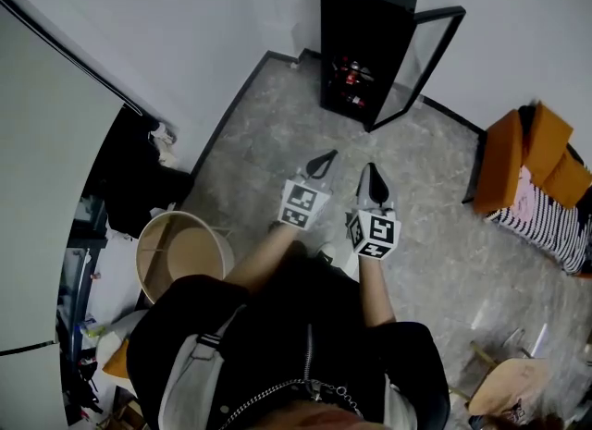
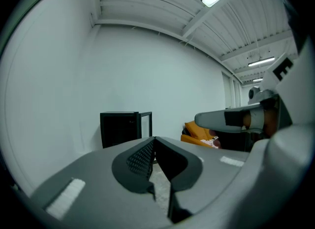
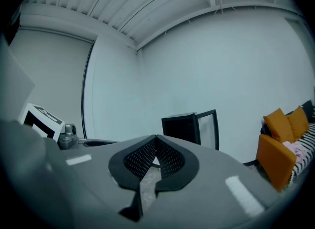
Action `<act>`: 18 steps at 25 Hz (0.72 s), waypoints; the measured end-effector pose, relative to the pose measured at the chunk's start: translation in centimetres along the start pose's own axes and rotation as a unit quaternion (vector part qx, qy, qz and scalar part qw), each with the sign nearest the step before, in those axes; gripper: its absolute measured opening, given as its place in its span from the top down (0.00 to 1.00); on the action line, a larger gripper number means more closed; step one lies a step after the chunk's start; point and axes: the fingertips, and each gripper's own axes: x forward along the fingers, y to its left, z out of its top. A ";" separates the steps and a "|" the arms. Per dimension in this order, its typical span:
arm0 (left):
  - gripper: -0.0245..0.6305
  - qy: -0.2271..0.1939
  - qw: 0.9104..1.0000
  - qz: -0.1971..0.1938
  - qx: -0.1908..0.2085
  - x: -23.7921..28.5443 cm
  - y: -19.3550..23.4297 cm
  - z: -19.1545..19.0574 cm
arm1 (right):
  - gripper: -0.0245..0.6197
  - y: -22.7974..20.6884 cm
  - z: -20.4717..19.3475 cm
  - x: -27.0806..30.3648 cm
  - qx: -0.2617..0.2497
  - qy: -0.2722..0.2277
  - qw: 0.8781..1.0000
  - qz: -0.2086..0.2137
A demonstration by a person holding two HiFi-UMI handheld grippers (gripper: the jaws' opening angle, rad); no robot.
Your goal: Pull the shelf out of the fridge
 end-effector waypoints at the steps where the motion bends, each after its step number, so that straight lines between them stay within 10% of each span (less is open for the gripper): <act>1: 0.95 0.002 1.000 0.001 0.001 0.2 0.0 -0.1 | 0.97 -0.3 -0.1 0.1 0.003 0.000 1.000 0.000; 18: 0.95 0.008 1.000 0.018 -0.019 5.9 7.8 -0.3 | 0.97 0.1 -0.4 10.1 0.004 0.019 1.000 0.012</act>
